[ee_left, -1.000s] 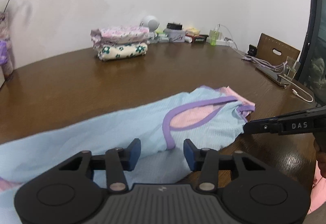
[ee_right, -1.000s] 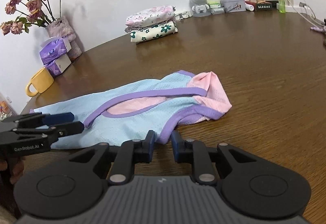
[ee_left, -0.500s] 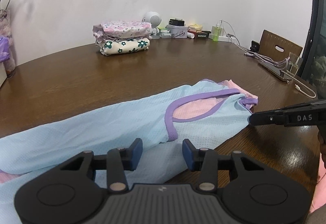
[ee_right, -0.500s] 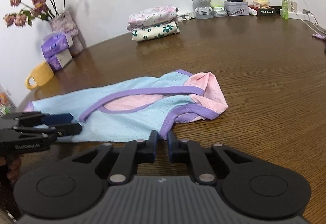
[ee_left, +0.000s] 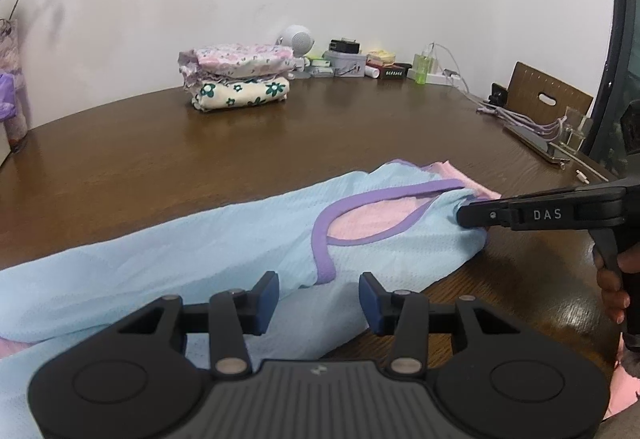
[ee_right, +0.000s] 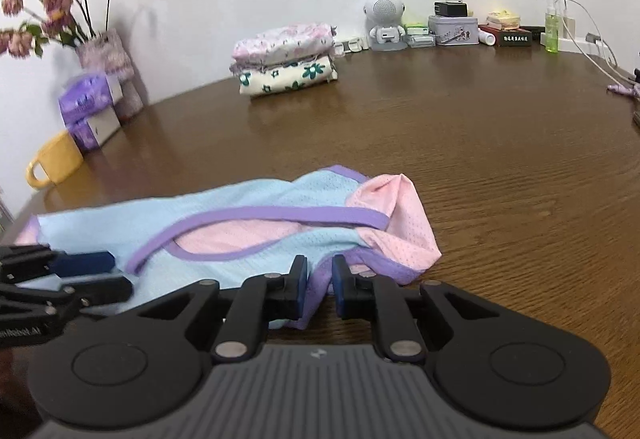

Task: Fold clothes

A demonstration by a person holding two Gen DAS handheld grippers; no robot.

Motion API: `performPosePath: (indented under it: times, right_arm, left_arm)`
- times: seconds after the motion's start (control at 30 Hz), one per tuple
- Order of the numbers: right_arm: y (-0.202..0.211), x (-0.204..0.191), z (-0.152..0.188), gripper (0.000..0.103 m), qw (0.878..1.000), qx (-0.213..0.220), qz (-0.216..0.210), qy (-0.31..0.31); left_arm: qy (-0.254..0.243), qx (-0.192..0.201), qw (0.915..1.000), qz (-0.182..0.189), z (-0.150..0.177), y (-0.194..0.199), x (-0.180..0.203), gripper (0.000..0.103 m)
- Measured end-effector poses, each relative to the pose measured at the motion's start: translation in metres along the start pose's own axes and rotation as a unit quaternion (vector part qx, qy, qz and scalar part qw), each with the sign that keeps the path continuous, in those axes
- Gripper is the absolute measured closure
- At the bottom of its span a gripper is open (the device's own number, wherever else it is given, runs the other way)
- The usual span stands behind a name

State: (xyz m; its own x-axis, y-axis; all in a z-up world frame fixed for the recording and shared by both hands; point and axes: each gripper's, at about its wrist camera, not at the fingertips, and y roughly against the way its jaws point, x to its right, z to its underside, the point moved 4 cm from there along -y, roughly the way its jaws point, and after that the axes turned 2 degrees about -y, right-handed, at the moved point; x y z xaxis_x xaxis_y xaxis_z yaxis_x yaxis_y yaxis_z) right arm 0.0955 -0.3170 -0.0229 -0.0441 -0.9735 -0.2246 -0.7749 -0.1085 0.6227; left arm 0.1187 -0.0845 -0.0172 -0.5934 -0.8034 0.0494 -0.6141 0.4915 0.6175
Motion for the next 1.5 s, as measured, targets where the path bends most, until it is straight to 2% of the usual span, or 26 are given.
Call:
performPosePath:
  times: [0.13, 0.33, 0.5, 0.57, 0.73, 0.87, 1.07, 1.4, 1.5]
  right_arm:
    - [-0.001, -0.005, 0.002, 0.096, 0.999, 0.000, 0.019, 0.029]
    - [-0.003, -0.006, 0.003, 0.096, 0.999, 0.000, 0.027, 0.038]
    - [0.010, -0.005, 0.000, 0.087, 1.000, 0.019, 0.000, 0.006]
    - [0.016, -0.008, -0.002, 0.082, 0.999, 0.029, 0.000, 0.013]
    - [0.022, -0.026, -0.008, 0.082, 0.997, 0.055, -0.013, 0.047]
    - [0.010, -0.039, -0.007, 0.082, 0.996, 0.045, -0.020, 0.076]
    - [-0.009, -0.030, 0.000, 0.083, 0.996, 0.009, 0.010, 0.084]
    - [-0.009, -0.020, 0.002, 0.084, 0.998, 0.011, 0.015, 0.066]
    - [-0.007, -0.022, 0.001, 0.082, 0.998, 0.013, 0.003, 0.059]
  left_arm:
    - [0.000, 0.001, 1.0000, 0.000, 0.002, -0.001, -0.001, 0.060]
    - [-0.002, 0.004, 1.0000, -0.002, 0.003, -0.001, -0.001, 0.060]
    - [-0.002, 0.010, 0.9999, 0.003, 0.000, 0.003, 0.000, 0.060]
    - [-0.011, 0.018, 0.9998, 0.001, -0.004, 0.007, 0.004, 0.059]
    - [-0.023, 0.023, 0.9995, 0.002, -0.011, 0.003, 0.012, 0.059]
    - [-0.024, 0.022, 0.9995, -0.002, -0.013, -0.002, 0.015, 0.059]
    - [-0.017, 0.006, 0.9998, -0.007, -0.008, -0.010, 0.010, 0.059]
    - [-0.014, 0.001, 0.9998, -0.011, -0.004, -0.016, 0.003, 0.059]
    - [-0.009, 0.002, 0.9999, -0.011, -0.005, -0.014, 0.003, 0.059]
